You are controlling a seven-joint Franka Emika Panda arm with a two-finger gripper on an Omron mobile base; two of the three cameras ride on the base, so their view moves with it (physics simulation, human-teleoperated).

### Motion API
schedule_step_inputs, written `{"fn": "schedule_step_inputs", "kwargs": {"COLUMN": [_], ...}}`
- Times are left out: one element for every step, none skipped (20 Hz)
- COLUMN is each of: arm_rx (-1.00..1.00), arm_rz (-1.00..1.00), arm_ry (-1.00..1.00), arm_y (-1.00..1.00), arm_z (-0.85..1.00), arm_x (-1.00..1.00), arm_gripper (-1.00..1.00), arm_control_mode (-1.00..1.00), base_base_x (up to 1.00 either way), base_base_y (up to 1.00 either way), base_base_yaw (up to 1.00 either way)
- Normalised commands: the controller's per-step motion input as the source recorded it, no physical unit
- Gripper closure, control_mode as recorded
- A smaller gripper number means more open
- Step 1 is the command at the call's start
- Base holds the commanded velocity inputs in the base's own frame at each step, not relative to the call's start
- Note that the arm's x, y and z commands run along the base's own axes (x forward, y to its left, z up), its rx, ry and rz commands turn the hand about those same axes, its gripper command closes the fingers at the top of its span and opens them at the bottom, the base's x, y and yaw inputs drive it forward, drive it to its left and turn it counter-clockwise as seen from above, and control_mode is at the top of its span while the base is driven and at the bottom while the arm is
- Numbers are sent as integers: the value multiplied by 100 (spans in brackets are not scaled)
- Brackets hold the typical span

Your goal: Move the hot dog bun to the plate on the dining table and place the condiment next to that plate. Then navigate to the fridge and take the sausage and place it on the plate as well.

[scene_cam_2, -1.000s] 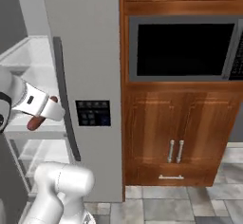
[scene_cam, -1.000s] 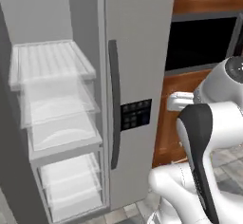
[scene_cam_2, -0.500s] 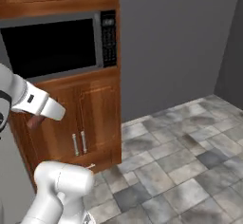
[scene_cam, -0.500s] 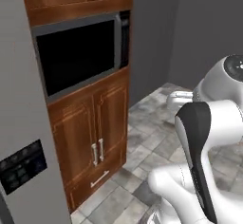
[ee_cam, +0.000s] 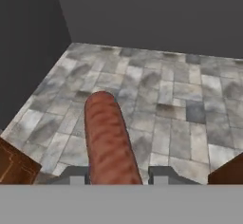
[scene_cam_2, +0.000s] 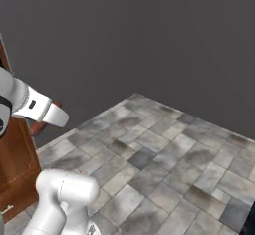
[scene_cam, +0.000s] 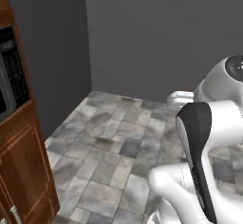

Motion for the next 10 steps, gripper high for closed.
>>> {"fn": "schedule_step_inputs", "kwargs": {"arm_rx": [0,0,0,0,0,0,0,0,0,0], "arm_rz": [0,0,0,0,0,0,0,0,0,0], "arm_ry": [0,0,0,0,0,0,0,0,0,0], "arm_y": [0,0,0,0,0,0,0,0,0,0], "arm_z": [0,0,0,0,0,0,0,0,0,0], "arm_x": [0,0,0,0,0,0,0,0,0,0], "arm_gripper": [100,100,100,100,100,100,100,100,100,100], "arm_control_mode": [100,100,100,100,100,100,100,100,100,100], "base_base_x": [100,100,100,100,100,100,100,100,100,100], "base_base_y": [-60,-49,-31,-23,-16,-7,-2,0,0,0], "base_base_yaw": [-51,-50,-48,-47,-46,-45,-45,-43,-43,-43]}}
